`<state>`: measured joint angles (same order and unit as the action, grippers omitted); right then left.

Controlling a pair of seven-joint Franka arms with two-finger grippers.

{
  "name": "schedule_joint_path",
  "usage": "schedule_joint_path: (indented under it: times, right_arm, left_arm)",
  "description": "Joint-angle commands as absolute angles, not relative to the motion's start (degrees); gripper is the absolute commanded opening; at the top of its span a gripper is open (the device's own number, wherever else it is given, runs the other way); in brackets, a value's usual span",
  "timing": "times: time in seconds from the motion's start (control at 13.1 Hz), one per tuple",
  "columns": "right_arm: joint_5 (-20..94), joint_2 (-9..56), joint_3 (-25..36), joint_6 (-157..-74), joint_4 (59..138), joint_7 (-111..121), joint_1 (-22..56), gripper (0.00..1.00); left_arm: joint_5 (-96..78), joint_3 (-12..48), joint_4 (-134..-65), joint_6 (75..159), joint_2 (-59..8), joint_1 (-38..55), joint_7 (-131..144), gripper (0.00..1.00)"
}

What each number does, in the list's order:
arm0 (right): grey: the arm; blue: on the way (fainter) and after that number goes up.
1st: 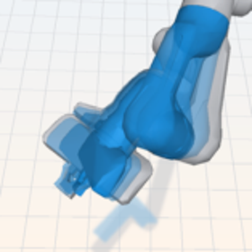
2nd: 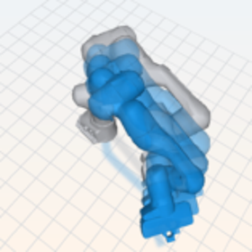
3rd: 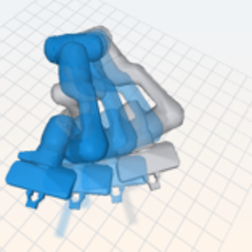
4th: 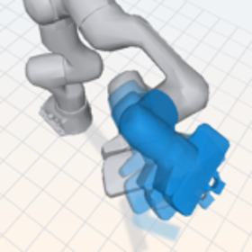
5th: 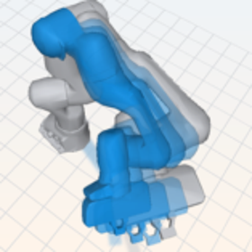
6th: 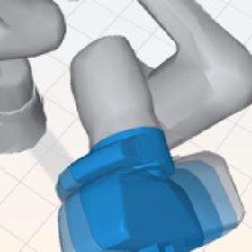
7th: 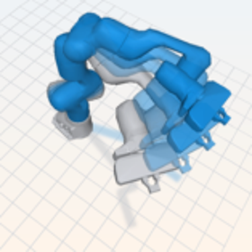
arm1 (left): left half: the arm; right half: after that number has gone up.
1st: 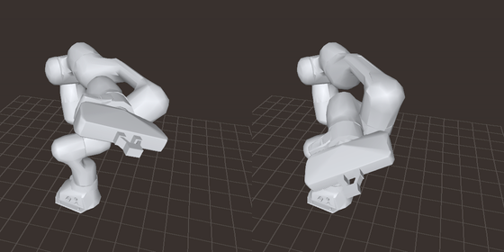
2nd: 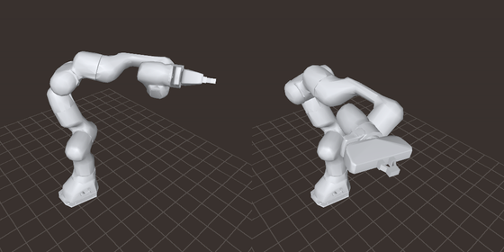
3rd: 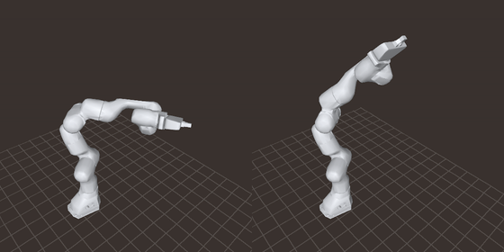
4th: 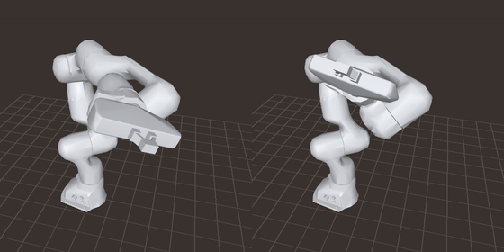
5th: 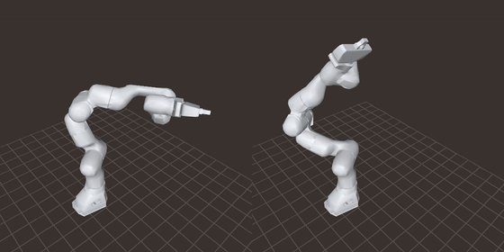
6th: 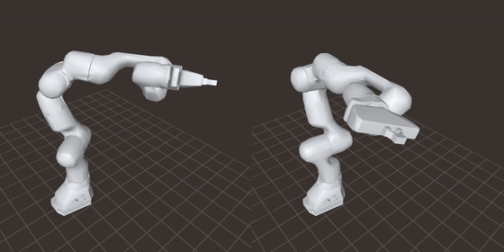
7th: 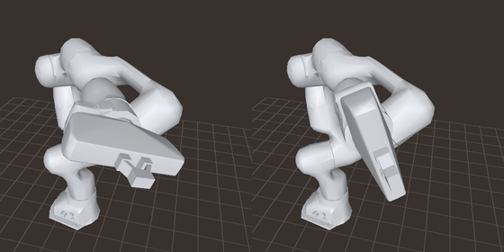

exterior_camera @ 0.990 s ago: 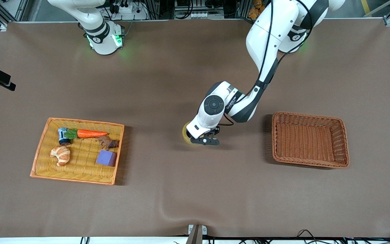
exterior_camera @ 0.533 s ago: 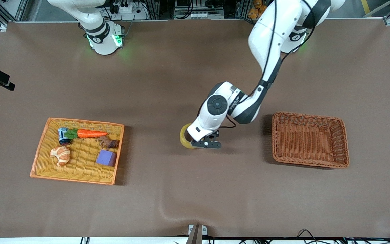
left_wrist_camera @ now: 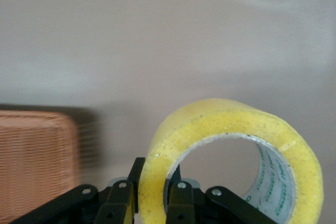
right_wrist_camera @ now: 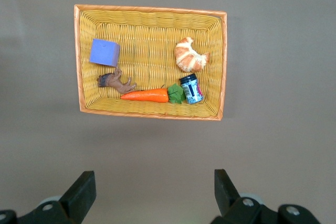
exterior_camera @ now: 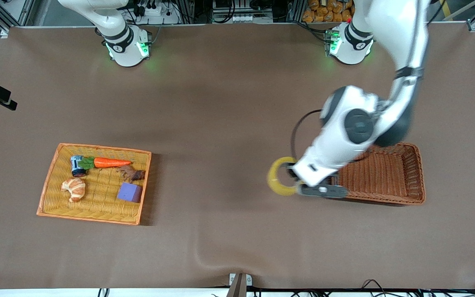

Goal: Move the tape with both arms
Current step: 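Carry the tape with the left gripper over the brown basket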

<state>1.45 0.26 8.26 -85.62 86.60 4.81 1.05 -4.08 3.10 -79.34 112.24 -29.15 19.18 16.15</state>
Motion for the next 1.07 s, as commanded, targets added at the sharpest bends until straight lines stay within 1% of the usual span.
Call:
schedule_joint_path:
  times: [0.0,0.15,0.3,0.46,0.53,0.61,0.76,0.84,0.99]
  right_arm:
    - [1.41,0.53,7.65,-84.99,85.34,4.75,0.00,1.00]
    - [1.06,0.53,7.65,-84.90,85.43,4.75,0.09,1.00]
    - [1.05,0.53,7.65,-84.64,85.43,4.75,0.00,1.00]
    - [0.97,0.53,7.65,-84.64,85.43,4.75,-0.09,1.00]
    - [0.97,0.53,7.65,-84.64,85.43,4.75,-0.17,1.00]
    - [0.97,0.53,7.65,-84.64,85.43,4.66,-0.26,1.00]
    - [0.97,0.53,7.65,-84.73,85.34,4.66,-0.44,1.00]
    - [1.23,0.53,7.65,-84.73,85.34,4.57,-0.96,1.00]
    - [1.76,0.53,7.65,-84.64,85.25,4.57,-1.58,1.00]
  left_arm:
    - [-4.75,3.52,-82.61,104.53,-25.32,14.52,11.96,0.00]
    - [-4.49,3.26,-85.32,103.10,-24.26,11.96,11.78,0.00]
    - [-1.51,3.51,-87.44,103.27,-23.99,7.06,7.24,0.00]
    - [-0.97,3.78,-89.46,105.37,-24.17,2.22,4.23,0.00]
    - [-0.97,3.69,-90.69,106.16,-24.26,1.59,2.39,0.00]
    - [-0.88,3.60,-92.44,108.35,-24.61,1.23,0.72,0.00]
    - [-0.79,3.60,-99.89,116.93,-23.82,-1.48,-2.97,0.00]
    - [-0.09,3.52,-102.45,120.55,-23.82,-1.93,-5.69,0.00]
    - [0.62,3.69,-103.88,123.91,-25.56,-4.47,-7.38,0.00]
